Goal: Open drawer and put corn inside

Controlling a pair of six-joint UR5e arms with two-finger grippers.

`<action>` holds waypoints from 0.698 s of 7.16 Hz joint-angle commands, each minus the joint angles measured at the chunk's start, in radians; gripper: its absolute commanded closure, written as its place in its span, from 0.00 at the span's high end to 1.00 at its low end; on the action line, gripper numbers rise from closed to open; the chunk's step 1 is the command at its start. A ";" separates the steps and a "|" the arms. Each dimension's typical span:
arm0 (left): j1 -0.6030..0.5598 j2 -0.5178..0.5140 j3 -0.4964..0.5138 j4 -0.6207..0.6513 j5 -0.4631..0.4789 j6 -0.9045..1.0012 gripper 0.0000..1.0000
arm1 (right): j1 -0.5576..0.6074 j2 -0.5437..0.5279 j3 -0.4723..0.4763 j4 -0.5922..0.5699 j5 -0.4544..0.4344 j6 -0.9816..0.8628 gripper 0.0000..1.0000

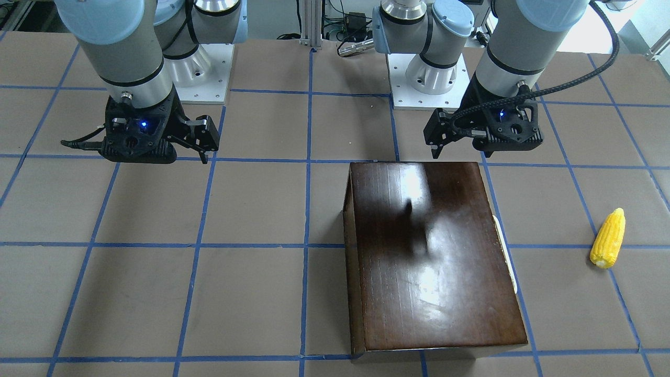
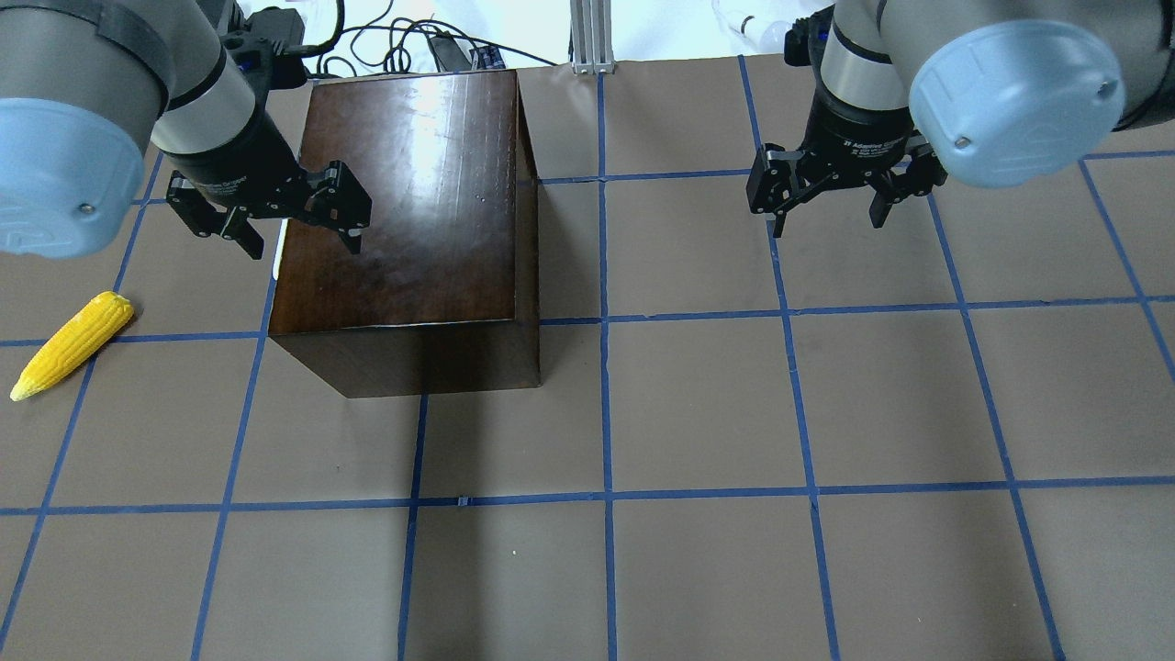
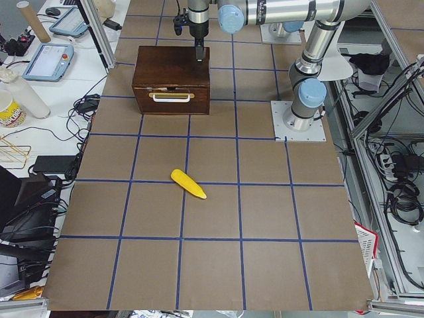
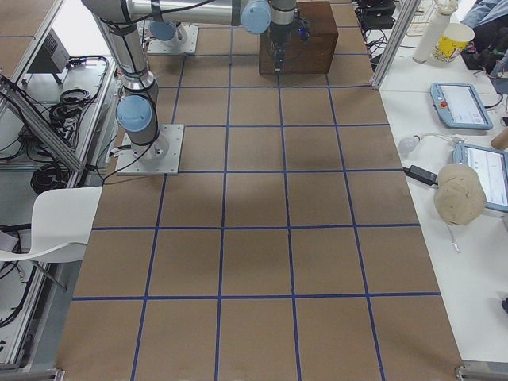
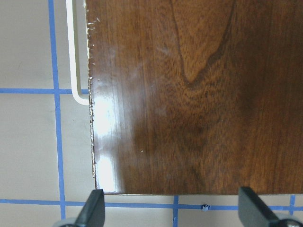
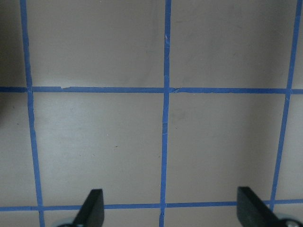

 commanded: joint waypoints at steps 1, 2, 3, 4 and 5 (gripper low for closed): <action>0.001 0.000 -0.004 -0.005 0.010 0.003 1.00 | 0.000 0.000 0.000 0.000 0.000 0.000 1.00; 0.003 0.000 -0.003 -0.004 0.009 0.001 1.00 | 0.000 -0.001 0.000 0.001 0.000 0.000 1.00; 0.003 0.005 0.000 -0.007 0.009 0.001 1.00 | 0.000 -0.001 0.000 0.001 0.000 0.000 1.00; 0.004 0.005 0.011 -0.007 0.009 0.001 1.00 | 0.000 -0.001 0.000 0.000 0.000 0.000 1.00; 0.023 0.020 0.008 -0.018 0.010 0.001 1.00 | 0.000 0.000 0.000 0.001 0.000 0.000 1.00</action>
